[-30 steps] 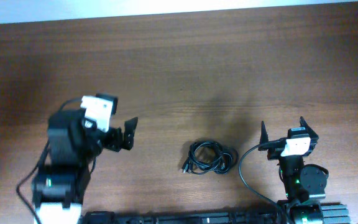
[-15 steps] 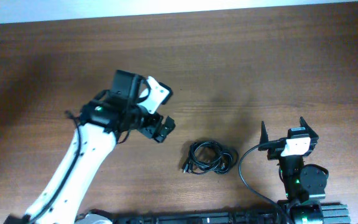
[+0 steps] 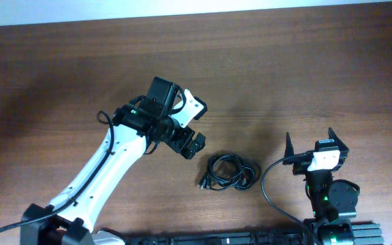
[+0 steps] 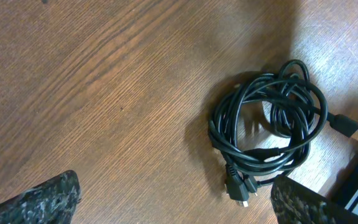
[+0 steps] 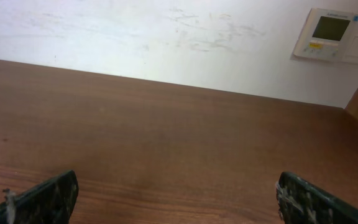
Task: Untangle cables
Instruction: 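Move the left gripper forward and down onto the black cable bundle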
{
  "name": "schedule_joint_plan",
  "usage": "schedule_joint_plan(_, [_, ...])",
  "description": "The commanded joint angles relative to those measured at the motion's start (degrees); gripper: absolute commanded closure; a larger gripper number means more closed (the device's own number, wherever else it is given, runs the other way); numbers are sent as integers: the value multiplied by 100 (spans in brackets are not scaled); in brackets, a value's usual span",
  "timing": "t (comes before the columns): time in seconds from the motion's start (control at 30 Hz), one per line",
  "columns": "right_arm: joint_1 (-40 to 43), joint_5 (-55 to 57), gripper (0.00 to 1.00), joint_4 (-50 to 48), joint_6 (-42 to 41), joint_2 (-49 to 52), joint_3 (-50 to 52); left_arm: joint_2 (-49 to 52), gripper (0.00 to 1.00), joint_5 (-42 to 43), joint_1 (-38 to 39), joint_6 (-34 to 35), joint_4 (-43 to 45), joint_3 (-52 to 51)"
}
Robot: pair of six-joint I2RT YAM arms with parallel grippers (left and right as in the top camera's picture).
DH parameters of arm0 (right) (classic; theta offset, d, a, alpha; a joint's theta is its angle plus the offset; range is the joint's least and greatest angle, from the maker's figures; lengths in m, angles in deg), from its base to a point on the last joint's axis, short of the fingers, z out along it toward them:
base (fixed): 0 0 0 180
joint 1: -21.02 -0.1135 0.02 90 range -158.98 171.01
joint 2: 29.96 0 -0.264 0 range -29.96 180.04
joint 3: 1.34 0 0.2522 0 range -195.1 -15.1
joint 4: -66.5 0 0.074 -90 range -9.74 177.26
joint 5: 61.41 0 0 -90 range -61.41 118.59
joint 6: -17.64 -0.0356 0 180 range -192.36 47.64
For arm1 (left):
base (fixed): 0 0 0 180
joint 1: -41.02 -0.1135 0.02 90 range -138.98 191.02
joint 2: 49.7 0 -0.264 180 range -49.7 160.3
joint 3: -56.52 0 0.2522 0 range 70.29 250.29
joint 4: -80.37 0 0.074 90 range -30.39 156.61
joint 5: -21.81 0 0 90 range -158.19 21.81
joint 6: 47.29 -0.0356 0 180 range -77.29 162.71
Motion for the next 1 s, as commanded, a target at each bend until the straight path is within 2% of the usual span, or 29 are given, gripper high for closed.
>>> schedule_joint_plan(0.0, [39,87,0,42,-13,-37,28,39,1,136,17,282,57,120])
schedule_joint_plan(0.27, [39,87,0,42,-13,-37,28,179,1,111,756,424,328,120])
schedule_joint_plan(0.4, [39,87,0,42,-13,-37,28,435,1,109,1051,997,798,120])
schedule_joint_plan(0.5, [39,87,0,42,-13,-37,28,774,1,111,1130,1158,890,120])
schedule_joint_plan(0.63, [39,87,0,42,-13,-37,28,1193,1,26,1172,1154,892,120])
schedule_joint_plan(0.77, [39,87,0,42,-11,-37,28,1414,1,-573,1198,1145,887,120])
schedule_joint_plan(0.9, [39,87,0,42,-13,-37,28,1427,1,-721,1360,538,831,63])
schedule_joint_plan(0.97, [39,87,0,42,-11,-37,28,1427,1,-931,1416,498,831,33])
